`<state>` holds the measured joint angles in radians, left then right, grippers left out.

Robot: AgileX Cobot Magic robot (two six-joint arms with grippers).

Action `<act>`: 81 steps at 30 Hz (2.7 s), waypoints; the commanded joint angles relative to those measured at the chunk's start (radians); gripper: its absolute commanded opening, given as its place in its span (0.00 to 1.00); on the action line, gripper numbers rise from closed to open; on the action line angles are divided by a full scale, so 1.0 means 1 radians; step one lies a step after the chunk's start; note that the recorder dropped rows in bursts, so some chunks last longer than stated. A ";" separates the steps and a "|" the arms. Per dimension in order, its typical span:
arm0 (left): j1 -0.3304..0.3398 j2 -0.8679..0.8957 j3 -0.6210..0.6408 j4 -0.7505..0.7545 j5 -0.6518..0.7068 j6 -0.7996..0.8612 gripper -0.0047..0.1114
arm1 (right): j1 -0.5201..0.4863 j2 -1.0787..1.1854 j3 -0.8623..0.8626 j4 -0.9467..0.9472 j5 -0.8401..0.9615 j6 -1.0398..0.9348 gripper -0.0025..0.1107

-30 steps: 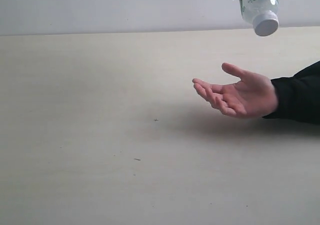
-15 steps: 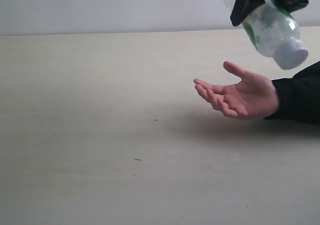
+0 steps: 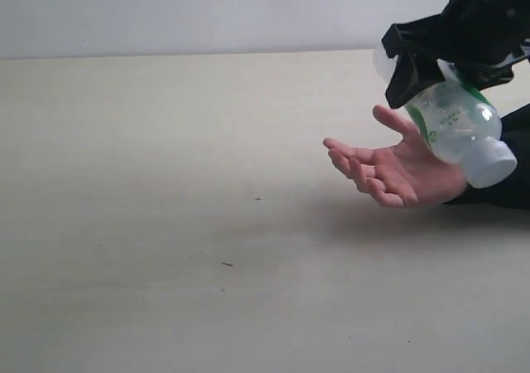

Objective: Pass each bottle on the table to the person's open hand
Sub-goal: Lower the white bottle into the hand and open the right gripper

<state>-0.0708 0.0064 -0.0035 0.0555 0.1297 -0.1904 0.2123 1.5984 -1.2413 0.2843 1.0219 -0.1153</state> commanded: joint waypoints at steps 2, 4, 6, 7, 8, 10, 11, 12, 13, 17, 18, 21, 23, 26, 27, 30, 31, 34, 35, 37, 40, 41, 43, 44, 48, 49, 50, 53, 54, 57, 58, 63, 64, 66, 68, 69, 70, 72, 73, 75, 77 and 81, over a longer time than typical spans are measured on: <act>0.001 -0.006 0.003 -0.008 -0.001 0.001 0.04 | 0.003 -0.008 0.095 0.010 -0.114 0.032 0.02; 0.001 -0.006 0.003 -0.008 -0.001 0.001 0.04 | 0.003 -0.008 0.098 0.010 -0.113 0.032 0.02; 0.001 -0.006 0.003 -0.008 -0.001 0.001 0.04 | 0.003 -0.008 0.098 0.010 -0.121 0.032 0.02; 0.001 -0.006 0.003 -0.008 -0.001 0.001 0.04 | 0.003 -0.005 0.098 0.010 -0.124 0.032 0.02; 0.001 -0.006 0.003 -0.008 -0.001 0.001 0.04 | 0.003 0.001 0.098 0.012 -0.128 0.032 0.02; 0.001 -0.006 0.003 -0.008 -0.001 0.001 0.04 | 0.003 0.017 0.098 0.012 -0.128 0.032 0.02; 0.001 -0.006 0.003 -0.008 -0.001 0.001 0.04 | 0.003 0.033 0.098 0.012 -0.126 0.032 0.02; 0.001 -0.006 0.003 -0.008 -0.001 0.001 0.04 | 0.003 0.046 0.098 0.012 -0.124 0.029 0.02; 0.001 -0.006 0.003 -0.008 -0.001 0.001 0.04 | 0.003 0.058 0.098 0.012 -0.124 0.027 0.02; 0.001 -0.006 0.003 -0.008 -0.001 0.001 0.04 | 0.003 0.107 0.098 0.012 -0.145 0.005 0.02; 0.001 -0.006 0.003 -0.008 -0.001 0.001 0.04 | 0.003 0.114 0.098 0.012 -0.151 0.005 0.02; 0.001 -0.006 0.003 -0.008 -0.001 0.001 0.04 | 0.003 0.143 0.098 0.012 -0.172 0.005 0.02; 0.001 -0.006 0.003 -0.008 -0.001 0.001 0.04 | 0.003 0.161 0.098 0.007 -0.191 0.000 0.02; 0.001 -0.006 0.003 -0.008 -0.001 0.001 0.04 | 0.003 0.178 0.098 0.011 -0.218 -0.014 0.02; 0.001 -0.006 0.003 -0.008 -0.001 0.001 0.04 | 0.003 0.183 0.098 0.011 -0.222 -0.014 0.02; 0.001 -0.006 0.003 -0.008 -0.001 0.001 0.04 | 0.003 0.198 0.098 0.011 -0.225 -0.028 0.02; 0.001 -0.006 0.003 -0.008 -0.001 0.001 0.04 | 0.005 0.200 0.098 0.014 -0.225 -0.039 0.02; 0.001 -0.006 0.003 -0.008 -0.001 0.001 0.04 | 0.025 0.200 0.098 0.022 -0.223 -0.074 0.02; 0.001 -0.006 0.003 -0.008 -0.001 0.001 0.04 | 0.033 0.200 0.098 0.017 -0.223 -0.074 0.02; 0.001 -0.006 0.003 -0.008 -0.001 0.001 0.04 | 0.044 0.202 0.098 0.017 -0.230 -0.074 0.02; 0.001 -0.006 0.003 -0.008 -0.001 0.001 0.04 | 0.044 0.203 0.098 0.030 -0.232 -0.074 0.02; 0.001 -0.006 0.003 -0.008 -0.001 0.001 0.04 | 0.044 0.203 0.098 0.025 -0.232 -0.074 0.02; 0.001 -0.006 0.003 -0.008 -0.001 0.001 0.04 | 0.044 0.204 0.098 0.018 -0.237 -0.074 0.02; 0.001 -0.006 0.003 -0.008 -0.001 0.001 0.04 | 0.044 0.204 0.098 0.018 -0.246 -0.066 0.04; 0.001 -0.006 0.003 -0.008 -0.001 0.001 0.04 | 0.044 0.204 0.098 0.016 -0.257 -0.062 0.17; 0.001 -0.006 0.003 -0.008 -0.001 0.001 0.04 | 0.044 0.204 0.098 0.016 -0.258 -0.062 0.23; 0.001 -0.006 0.003 -0.008 -0.001 0.001 0.04 | 0.044 0.204 0.098 0.016 -0.261 -0.062 0.30; 0.001 -0.006 0.003 -0.008 -0.001 0.001 0.04 | 0.044 0.204 0.098 0.016 -0.265 -0.062 0.50; 0.001 -0.006 0.003 -0.008 -0.001 0.001 0.04 | 0.044 0.204 0.098 0.016 -0.268 -0.062 0.56; 0.001 -0.006 0.003 -0.008 -0.001 0.001 0.04 | 0.044 0.204 0.098 0.016 -0.269 -0.062 0.67; 0.001 -0.006 0.003 -0.008 -0.001 0.001 0.04 | 0.044 0.204 0.098 0.016 -0.269 -0.062 0.68; 0.001 -0.006 0.003 -0.008 -0.001 0.001 0.04 | 0.044 0.204 0.098 0.016 -0.273 -0.056 0.69; 0.001 -0.006 0.003 -0.008 -0.001 0.001 0.04 | 0.044 0.204 0.098 0.016 -0.273 -0.056 0.69; 0.001 -0.006 0.003 -0.008 -0.001 0.001 0.04 | 0.044 0.204 0.098 0.016 -0.271 -0.055 0.69; 0.001 -0.006 0.003 -0.008 -0.001 0.001 0.04 | 0.044 0.199 0.096 0.016 -0.267 -0.049 0.69; 0.001 -0.006 0.003 -0.008 -0.001 0.001 0.04 | 0.044 0.193 0.087 0.016 -0.252 -0.047 0.69; 0.001 -0.006 0.003 -0.008 -0.001 0.001 0.04 | 0.044 0.181 0.075 0.016 -0.237 -0.039 0.69; 0.001 -0.006 0.003 -0.008 -0.001 0.001 0.04 | 0.044 0.151 0.032 0.010 -0.178 -0.027 0.69; 0.001 -0.006 0.003 -0.008 -0.001 0.001 0.04 | 0.044 0.135 0.007 0.012 -0.151 -0.025 0.69; 0.001 -0.006 0.003 -0.008 -0.001 0.001 0.04 | 0.044 0.089 -0.038 0.015 -0.102 -0.011 0.69; 0.001 -0.006 0.003 -0.008 -0.001 0.001 0.04 | 0.044 0.045 -0.062 0.027 -0.075 -0.005 0.68; 0.001 -0.006 0.003 -0.008 -0.001 0.001 0.04 | 0.044 -0.081 -0.069 -0.013 -0.063 0.051 0.52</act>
<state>-0.0708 0.0064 -0.0035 0.0555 0.1297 -0.1904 0.2543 1.5959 -1.3040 0.3036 0.9308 -0.1048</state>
